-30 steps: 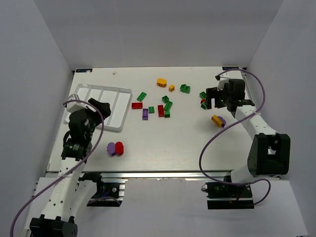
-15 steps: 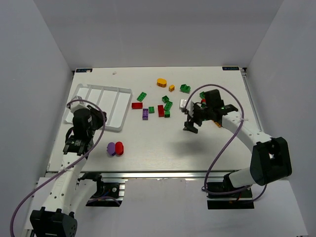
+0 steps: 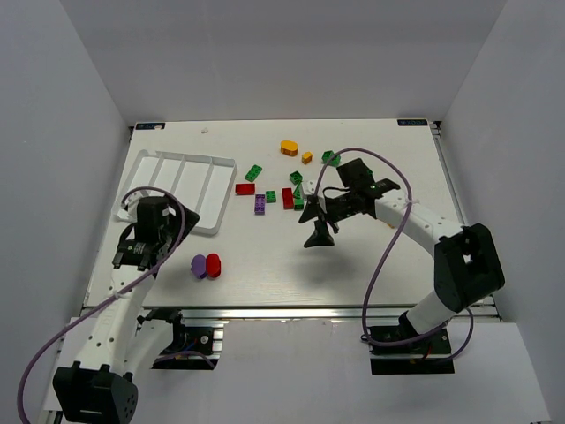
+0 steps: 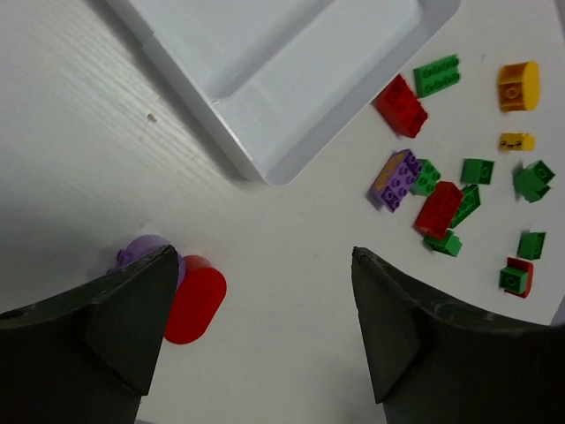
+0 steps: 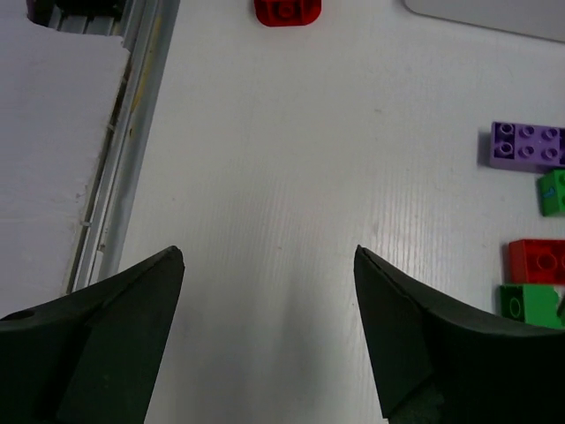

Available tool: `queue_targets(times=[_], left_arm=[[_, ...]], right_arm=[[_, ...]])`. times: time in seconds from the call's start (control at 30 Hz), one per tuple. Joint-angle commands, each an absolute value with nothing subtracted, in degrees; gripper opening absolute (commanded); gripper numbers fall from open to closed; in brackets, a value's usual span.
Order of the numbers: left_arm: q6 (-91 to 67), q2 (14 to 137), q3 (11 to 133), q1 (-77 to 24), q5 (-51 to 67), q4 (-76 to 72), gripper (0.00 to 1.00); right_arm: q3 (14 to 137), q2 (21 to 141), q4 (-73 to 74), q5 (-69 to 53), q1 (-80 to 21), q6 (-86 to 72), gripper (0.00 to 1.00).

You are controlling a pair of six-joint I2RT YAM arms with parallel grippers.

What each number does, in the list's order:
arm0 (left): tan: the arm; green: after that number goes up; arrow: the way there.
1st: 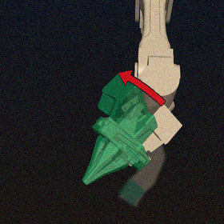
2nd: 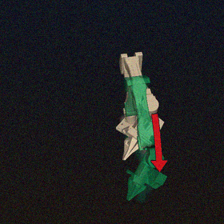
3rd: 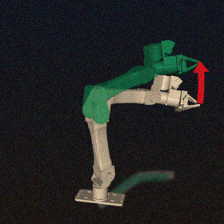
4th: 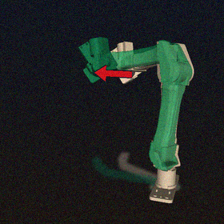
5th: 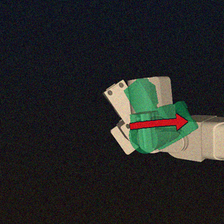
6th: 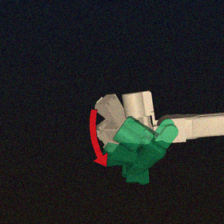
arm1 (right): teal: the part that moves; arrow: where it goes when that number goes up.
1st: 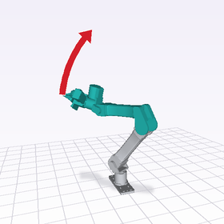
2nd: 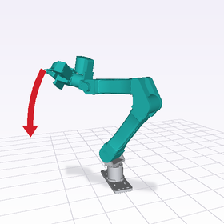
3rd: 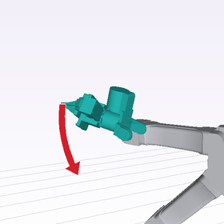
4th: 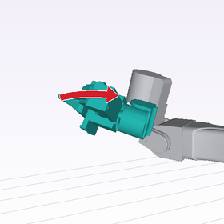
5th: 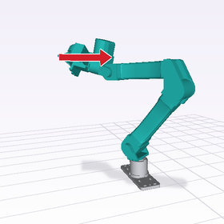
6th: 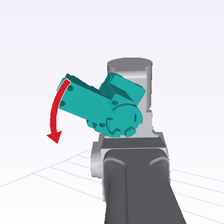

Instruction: Sort the legos into containers by color

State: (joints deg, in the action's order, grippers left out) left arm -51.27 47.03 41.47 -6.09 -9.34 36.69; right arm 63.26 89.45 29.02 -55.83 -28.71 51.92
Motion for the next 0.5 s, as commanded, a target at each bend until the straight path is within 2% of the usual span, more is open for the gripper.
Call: queue_targets(times=[0.0,0.2,0.47], left_arm=[[-54.7,49.2,43.9,-6.0,-9.2,44.7,0.89],[-58.1,52.4,42.2,-6.0,-8.9,47.5,0.90],[-64.2,57.1,39.6,-6.0,-8.0,51.1,0.91]], right_arm=[[65.3,89.7,23.8,-55.6,-31.1,43.2,0.83],[65.1,91.1,21.1,-55.4,-32.0,39.6,0.89],[64.6,91.2,20.9,-52.9,-32.0,39.3,0.89]])
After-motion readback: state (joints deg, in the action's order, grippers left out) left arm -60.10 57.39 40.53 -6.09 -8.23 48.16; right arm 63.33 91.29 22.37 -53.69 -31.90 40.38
